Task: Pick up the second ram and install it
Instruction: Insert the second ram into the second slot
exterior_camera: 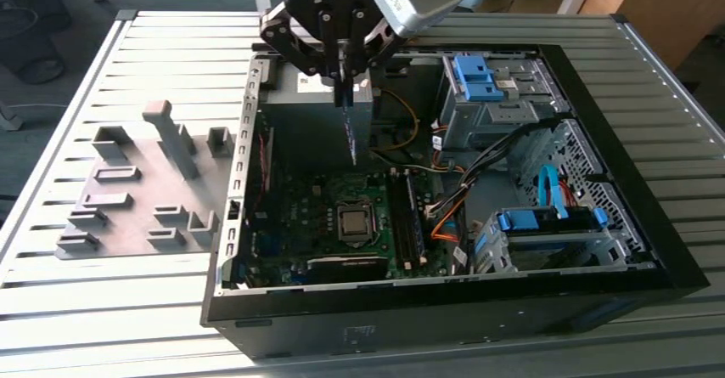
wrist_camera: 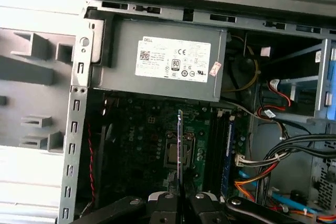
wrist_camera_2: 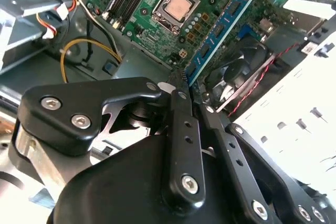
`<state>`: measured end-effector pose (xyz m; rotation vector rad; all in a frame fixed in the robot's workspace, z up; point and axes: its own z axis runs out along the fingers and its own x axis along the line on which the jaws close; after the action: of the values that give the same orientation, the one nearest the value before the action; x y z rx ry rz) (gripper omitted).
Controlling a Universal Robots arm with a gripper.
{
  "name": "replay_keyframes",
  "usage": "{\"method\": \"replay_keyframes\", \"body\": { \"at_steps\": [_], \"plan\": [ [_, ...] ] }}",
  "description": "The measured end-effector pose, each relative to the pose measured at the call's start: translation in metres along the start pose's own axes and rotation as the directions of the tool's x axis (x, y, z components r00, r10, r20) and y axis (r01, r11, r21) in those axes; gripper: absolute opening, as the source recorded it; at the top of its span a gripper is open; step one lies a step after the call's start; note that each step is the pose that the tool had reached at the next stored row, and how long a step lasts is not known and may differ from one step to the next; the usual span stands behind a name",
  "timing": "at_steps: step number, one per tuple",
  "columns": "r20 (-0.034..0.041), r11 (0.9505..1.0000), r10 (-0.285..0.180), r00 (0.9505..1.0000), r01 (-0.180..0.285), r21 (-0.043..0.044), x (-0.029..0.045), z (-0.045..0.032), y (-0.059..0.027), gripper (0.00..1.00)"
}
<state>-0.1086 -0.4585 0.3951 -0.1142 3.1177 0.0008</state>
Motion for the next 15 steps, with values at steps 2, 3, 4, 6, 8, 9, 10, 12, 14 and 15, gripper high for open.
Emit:
{"method": "replay_keyframes", "body": {
  "at_steps": [2, 3, 4, 6, 8, 9, 10, 12, 14, 15],
  "plan": [
    [0.0, 0.9997, 0.023, 0.9997, -0.023, 0.0005, 0.0, 0.0001, 0.0002, 0.14],
    [0.0, 0.9996, 0.029, 0.9996, -0.029, 0.0006, 0.0, 0.0001, 0.0002, 0.14],
    [0.0, 0.9995, 0.03, 0.9995, -0.03, 0.0007, 0.0, 0.0001, 0.0002, 0.14],
    [0.0, 0.9995, 0.031, 0.9995, -0.031, 0.0007, 0.0, 0.0001, 0.0002, 0.14],
    [0.0, 0.9995, 0.031, 0.9995, -0.031, 0.0007, 0.0, 0.0001, 0.0002, 0.14],
    [0.0, 0.9995, 0.031, 0.9995, -0.031, 0.0014, 0.0, 0.0001, 0.0002, 0.14],
    [-0.0002, 0.9995, 0.031, 0.9995, -0.031, 0.0051, -0.0001, 0.0001, 0.0003, 0.14],
    [-0.0007, 0.9994, 0.032, 0.9995, -0.032, 0.0167, -0.0008, 0.0001, 0.0002, 0.14],
    [-0.0007, 0.9992, 0.036, 0.9994, -0.036, 0.018, -0.0028, 0.0006, 0.0, 0.14],
    [-0.0007, 0.9991, 0.037, 0.9993, -0.037, 0.0181, -0.0041, 0.0012, -0.0001, 0.14]
  ]
}}
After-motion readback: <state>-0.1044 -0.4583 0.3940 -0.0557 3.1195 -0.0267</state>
